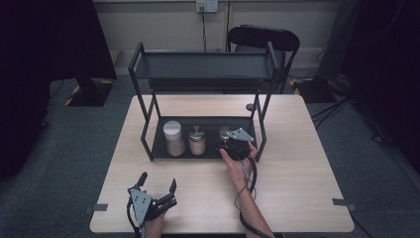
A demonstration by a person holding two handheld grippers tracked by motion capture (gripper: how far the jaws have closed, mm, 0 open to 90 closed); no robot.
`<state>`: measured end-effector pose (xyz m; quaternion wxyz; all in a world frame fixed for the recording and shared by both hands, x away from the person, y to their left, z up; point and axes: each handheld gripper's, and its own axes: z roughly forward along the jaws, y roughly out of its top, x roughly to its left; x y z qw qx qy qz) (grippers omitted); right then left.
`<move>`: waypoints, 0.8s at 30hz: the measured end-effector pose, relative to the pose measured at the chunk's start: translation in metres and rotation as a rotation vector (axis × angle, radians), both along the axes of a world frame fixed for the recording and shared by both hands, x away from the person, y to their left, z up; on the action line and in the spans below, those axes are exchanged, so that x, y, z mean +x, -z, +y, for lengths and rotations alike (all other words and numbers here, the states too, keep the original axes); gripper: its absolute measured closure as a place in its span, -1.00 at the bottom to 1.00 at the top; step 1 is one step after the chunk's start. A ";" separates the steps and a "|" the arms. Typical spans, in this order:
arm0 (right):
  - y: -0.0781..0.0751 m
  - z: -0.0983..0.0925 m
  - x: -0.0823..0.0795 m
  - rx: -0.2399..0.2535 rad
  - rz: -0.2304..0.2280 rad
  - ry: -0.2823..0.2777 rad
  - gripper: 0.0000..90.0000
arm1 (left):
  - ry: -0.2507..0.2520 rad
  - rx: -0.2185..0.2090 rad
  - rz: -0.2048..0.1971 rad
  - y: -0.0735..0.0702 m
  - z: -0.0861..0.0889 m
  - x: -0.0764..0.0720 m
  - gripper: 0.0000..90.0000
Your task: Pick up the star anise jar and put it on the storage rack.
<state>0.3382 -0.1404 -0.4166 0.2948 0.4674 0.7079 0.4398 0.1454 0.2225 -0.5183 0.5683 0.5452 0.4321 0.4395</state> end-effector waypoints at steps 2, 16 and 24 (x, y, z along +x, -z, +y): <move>-0.001 0.001 0.000 0.001 -0.001 0.007 -0.57 | 0.000 0.000 -0.001 0.000 0.000 0.000 -0.97; -0.001 -0.001 -0.001 0.041 -0.005 0.029 -0.95 | -0.002 -0.002 -0.006 0.001 0.000 -0.001 -0.97; -0.003 0.005 -0.007 0.029 -0.027 0.067 -0.98 | -0.003 -0.002 -0.007 0.001 0.000 -0.001 -0.97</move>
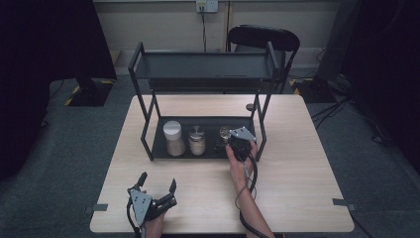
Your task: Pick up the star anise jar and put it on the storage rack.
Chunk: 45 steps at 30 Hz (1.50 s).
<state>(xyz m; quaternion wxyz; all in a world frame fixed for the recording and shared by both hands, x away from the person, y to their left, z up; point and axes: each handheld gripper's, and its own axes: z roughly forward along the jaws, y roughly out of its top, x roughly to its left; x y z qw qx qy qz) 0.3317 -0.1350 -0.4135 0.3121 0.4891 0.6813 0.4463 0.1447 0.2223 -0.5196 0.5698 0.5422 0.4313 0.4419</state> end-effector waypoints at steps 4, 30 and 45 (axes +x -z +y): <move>0.000 0.001 -0.002 0.010 -0.013 -0.004 -0.98 | 0.000 0.000 0.000 0.000 0.000 0.000 -0.97; -0.004 -0.009 -0.013 0.060 -0.051 -0.023 -0.99 | 0.002 0.005 0.008 -0.001 0.000 0.001 -0.97; -0.005 -0.011 -0.018 0.068 -0.063 -0.022 -0.99 | 0.002 0.004 0.004 -0.001 0.000 0.000 -0.97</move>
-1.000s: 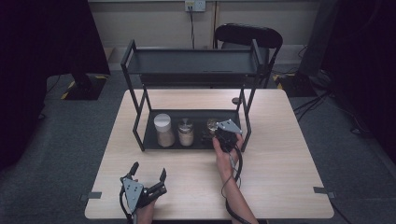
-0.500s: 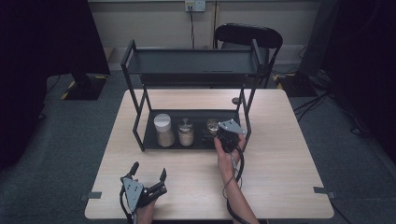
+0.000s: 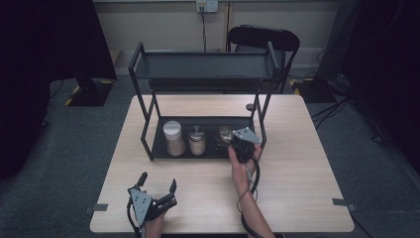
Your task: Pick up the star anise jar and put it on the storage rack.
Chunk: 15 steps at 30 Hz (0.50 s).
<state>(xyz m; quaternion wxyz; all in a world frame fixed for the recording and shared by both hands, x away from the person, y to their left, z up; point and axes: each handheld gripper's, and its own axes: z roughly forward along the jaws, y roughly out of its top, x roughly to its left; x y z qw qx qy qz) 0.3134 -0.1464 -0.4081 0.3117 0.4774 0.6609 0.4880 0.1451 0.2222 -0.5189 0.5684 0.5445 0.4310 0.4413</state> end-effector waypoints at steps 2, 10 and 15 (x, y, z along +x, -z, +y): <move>0.000 0.000 -0.001 0.001 -0.003 0.002 -0.99 | 0.000 0.000 0.000 0.000 0.000 0.000 -0.97; -0.001 -0.003 -0.006 0.010 -0.013 0.001 -0.99 | -0.002 0.000 -0.002 0.000 0.000 0.000 -0.97; -0.001 -0.004 -0.009 0.017 -0.019 0.003 -0.99 | -0.003 0.000 -0.002 0.000 0.000 0.000 -0.97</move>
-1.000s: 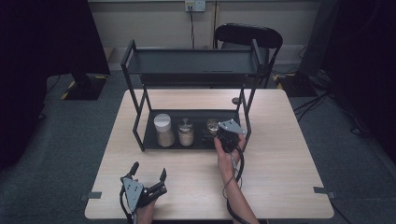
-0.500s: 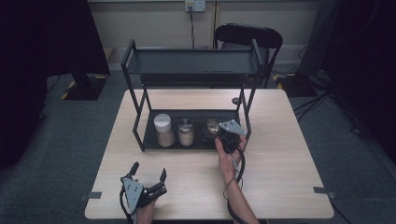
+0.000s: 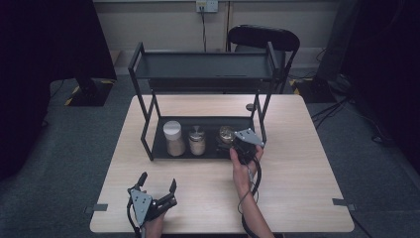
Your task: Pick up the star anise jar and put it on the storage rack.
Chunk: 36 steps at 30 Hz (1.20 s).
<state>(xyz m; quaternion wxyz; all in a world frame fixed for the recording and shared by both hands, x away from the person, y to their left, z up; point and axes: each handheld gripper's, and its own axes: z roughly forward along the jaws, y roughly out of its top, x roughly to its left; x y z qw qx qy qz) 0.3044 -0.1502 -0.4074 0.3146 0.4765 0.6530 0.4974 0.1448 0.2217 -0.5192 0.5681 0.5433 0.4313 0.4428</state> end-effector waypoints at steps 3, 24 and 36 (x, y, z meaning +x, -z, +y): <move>0.000 -0.001 -0.001 0.006 0.001 0.003 -0.99 | -0.002 -0.001 0.000 0.000 0.000 0.000 -0.97; -0.002 -0.006 -0.016 0.032 -0.025 0.000 -0.99 | -0.003 0.000 0.002 0.000 0.000 0.000 -0.97; -0.004 -0.010 -0.028 0.032 -0.029 0.014 -0.99 | -0.001 0.000 0.005 -0.001 0.000 0.000 -0.97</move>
